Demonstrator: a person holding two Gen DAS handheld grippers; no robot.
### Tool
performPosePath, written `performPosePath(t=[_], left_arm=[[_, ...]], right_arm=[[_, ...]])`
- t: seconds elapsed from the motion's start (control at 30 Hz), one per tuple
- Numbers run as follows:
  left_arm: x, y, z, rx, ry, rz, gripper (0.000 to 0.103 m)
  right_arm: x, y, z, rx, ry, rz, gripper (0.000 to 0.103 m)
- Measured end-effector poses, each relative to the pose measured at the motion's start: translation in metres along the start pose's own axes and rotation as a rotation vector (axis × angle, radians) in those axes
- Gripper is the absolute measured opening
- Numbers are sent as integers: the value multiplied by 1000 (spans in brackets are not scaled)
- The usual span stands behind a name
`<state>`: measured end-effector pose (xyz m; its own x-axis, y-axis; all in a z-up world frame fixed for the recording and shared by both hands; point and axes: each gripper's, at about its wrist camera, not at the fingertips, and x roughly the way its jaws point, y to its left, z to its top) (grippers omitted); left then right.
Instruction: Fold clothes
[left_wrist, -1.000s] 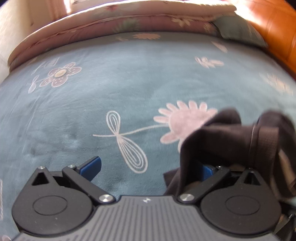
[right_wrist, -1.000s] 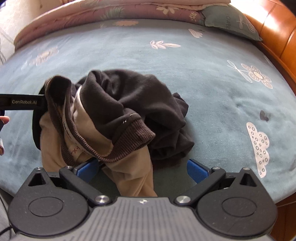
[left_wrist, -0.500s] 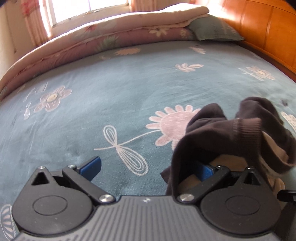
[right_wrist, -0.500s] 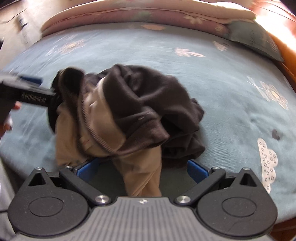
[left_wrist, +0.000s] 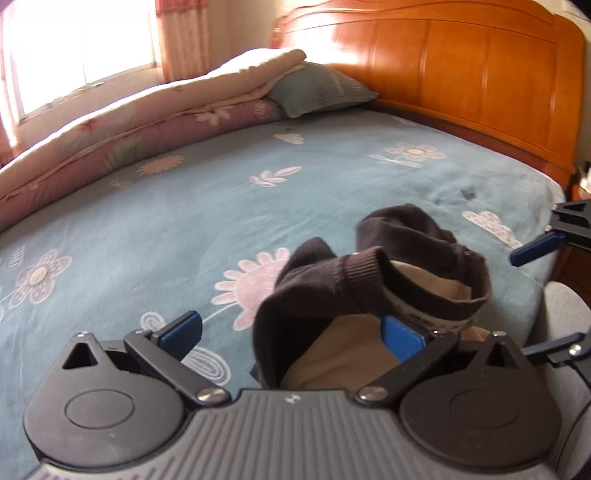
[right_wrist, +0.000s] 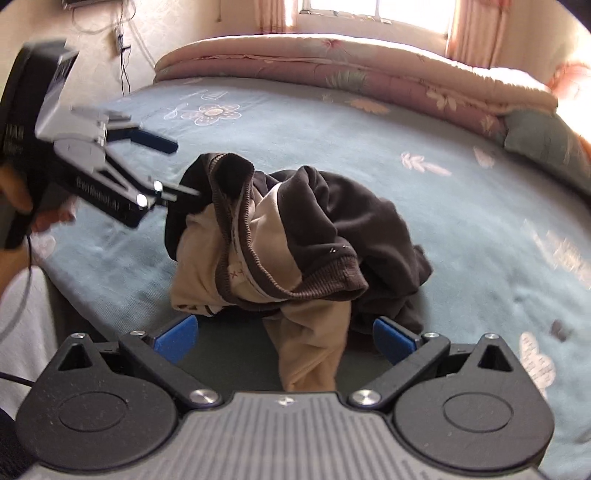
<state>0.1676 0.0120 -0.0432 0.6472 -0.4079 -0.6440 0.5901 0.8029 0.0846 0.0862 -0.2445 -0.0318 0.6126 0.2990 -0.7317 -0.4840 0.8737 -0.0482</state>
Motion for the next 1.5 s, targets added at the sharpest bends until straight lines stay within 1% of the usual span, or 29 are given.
performPosePath(t=[0.07,0.13,0.17,0.2,0.23,0.27,0.3,0.33,0.47,0.57,0.6,0.67,0.7,0.73,0.83,0.87,0.9,0.97,1.0,1.07,1.3,1.5], left_arm=[[1,-1,1,12,9,-13,97],[3,-3,3,23,19,-25,91],[3,-4,2,44,16,-22,83],[3,-5,2,67,15,-17,78],[3,-6,0,87,18,-15,76],[4,-7,0,105,27,-21,72],[6,-7,-1,120,36,-28,65],[7,-6,-3,130,42,-34,61],[12,-1,-3,143,62,-40,56],[12,7,3,160,62,-18,47],[13,11,6,153,62,-22,46],[14,20,11,140,63,-31,45],[15,19,11,154,71,-43,43],[17,19,11,169,80,-56,41],[23,15,11,225,106,-95,36],[25,13,11,241,115,-106,33],[27,10,11,256,124,-116,25],[29,7,11,267,137,-126,15],[29,6,10,270,140,-117,11],[28,4,9,277,137,-76,4],[16,34,9,192,114,9,3],[17,67,4,101,125,101,3]], right_arm=[[-2,-1,-2,1,-2,10,96],[-2,-3,-3,14,-3,24,92],[-2,-3,-4,18,-3,26,91],[-1,-3,-5,21,-3,22,87],[-1,-3,-5,16,-4,18,84],[-1,-3,-6,9,-6,14,82],[-1,-2,-7,2,-8,10,80],[-1,-2,-8,-4,-9,6,79],[-2,3,-9,-55,-27,-7,76],[-1,6,-9,-78,-20,-16,70],[0,5,-9,-79,-14,-15,67],[2,4,-10,-73,4,-9,62],[4,3,-10,-69,13,-4,57],[4,3,-10,-65,18,-1,55],[5,1,-11,-51,28,9,51],[5,0,-11,-47,30,11,51],[5,0,-11,-45,31,10,50],[6,0,-11,-47,35,7,50],[7,-1,-11,-47,37,5,50],[8,-2,-11,-46,41,5,50],[12,-7,-6,-64,42,-5,50],[14,-13,2,-130,42,-28,52]])
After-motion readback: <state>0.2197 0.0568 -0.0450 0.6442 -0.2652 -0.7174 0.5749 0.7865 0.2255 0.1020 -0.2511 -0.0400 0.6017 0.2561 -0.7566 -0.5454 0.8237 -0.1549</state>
